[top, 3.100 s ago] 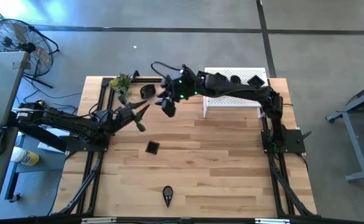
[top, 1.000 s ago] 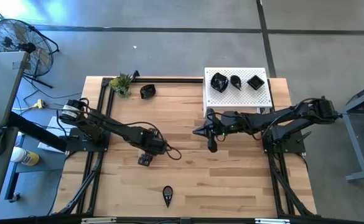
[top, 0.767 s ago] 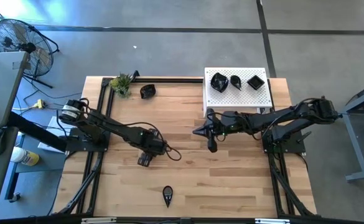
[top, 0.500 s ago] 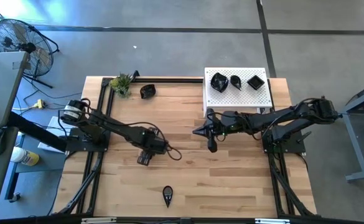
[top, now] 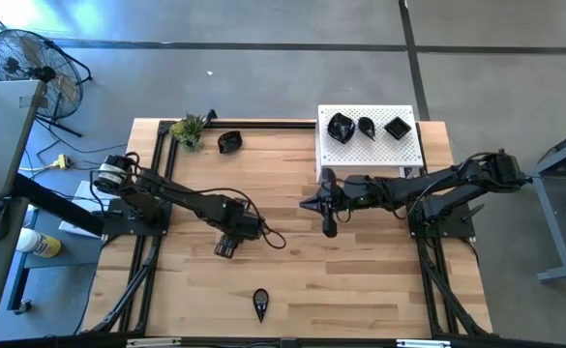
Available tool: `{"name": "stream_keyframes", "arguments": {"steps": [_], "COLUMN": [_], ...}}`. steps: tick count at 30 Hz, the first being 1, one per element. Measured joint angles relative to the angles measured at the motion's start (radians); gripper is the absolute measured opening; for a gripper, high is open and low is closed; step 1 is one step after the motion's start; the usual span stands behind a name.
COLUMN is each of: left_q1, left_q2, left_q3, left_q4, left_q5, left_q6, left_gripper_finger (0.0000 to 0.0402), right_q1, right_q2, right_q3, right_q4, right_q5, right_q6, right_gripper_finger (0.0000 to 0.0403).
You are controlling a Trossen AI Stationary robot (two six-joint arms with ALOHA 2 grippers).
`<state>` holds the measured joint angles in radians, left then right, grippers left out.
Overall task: Pick & Place Mini shaped plates
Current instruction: Stack the black square plate on top of the black square plates on the shelf
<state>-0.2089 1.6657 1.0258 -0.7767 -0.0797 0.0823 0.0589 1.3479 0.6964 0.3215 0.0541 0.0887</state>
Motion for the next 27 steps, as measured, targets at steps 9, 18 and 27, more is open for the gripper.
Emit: {"name": "stream_keyframes", "arguments": {"steps": [9, 18, 27], "left_q1": [0.003, 0.073, 0.177], "left_q2": [-0.001, -0.044, -0.241], "left_q3": [0.012, 0.077, 0.076], "left_q4": [-0.004, -0.027, 0.048], "left_q5": [0.043, 0.078, 0.115], "left_q6": [0.019, 0.049, 0.010], "left_gripper_finger": [0.0222, 0.0222, 0.0222], "right_q1": [0.125, 0.214, 0.264], "right_q2": [-0.015, -0.043, -0.124], "right_q3": [0.000, 0.000, 0.000], "right_q4": [-0.118, -0.157, -0.194], "right_q5": [0.167, 0.260, 0.358], "right_q6": [-0.093, -0.090, -0.094], "right_gripper_finger": [0.0100, 0.0147, 0.0150]}}
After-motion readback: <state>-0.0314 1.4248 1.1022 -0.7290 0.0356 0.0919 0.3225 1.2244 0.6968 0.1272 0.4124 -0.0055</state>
